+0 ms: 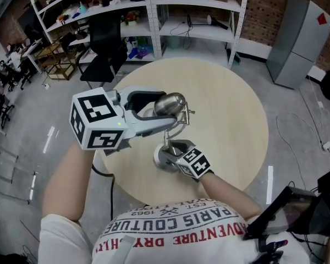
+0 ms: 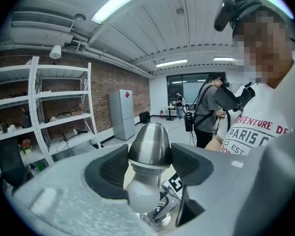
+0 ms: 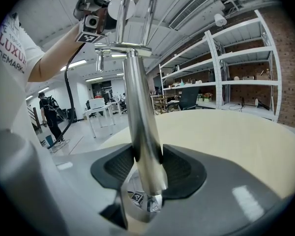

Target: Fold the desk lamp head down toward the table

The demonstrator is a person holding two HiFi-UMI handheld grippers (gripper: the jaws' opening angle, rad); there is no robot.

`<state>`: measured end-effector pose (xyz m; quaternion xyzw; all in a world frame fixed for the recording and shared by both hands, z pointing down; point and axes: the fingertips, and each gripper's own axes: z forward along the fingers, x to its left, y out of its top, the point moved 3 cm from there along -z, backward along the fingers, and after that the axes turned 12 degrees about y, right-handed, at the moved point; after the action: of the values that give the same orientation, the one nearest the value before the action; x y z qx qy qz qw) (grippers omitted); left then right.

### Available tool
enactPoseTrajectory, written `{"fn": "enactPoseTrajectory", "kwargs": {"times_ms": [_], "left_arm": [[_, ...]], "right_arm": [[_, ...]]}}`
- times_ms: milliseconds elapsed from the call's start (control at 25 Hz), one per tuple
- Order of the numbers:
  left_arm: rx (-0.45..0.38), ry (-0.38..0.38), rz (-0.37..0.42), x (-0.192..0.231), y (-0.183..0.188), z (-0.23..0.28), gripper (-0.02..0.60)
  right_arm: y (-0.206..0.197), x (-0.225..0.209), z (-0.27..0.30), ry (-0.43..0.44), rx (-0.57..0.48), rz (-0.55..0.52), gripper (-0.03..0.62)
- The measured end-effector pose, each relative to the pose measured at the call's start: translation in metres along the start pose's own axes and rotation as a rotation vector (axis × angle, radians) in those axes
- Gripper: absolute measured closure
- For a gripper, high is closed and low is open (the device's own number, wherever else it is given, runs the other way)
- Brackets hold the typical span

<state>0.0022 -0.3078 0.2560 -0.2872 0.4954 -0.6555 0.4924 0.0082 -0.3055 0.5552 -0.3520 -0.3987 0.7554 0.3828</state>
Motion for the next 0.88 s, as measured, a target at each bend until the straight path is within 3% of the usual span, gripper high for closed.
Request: {"fn": "enactPoseTrajectory", "kwargs": {"times_ms": [400, 880], "left_arm": [[-0.039, 0.071, -0.079, 0.011, -0.007, -0.024, 0.313], [-0.058, 0.114, -0.118, 0.023, -0.023, -0.029, 0.322]], "right_arm": [[0.002, -0.003, -0.006, -0.007, -0.011, 0.012, 0.41], [-0.003, -0.015, -0.009, -0.013, -0.002, 0.018, 0.41]]}}
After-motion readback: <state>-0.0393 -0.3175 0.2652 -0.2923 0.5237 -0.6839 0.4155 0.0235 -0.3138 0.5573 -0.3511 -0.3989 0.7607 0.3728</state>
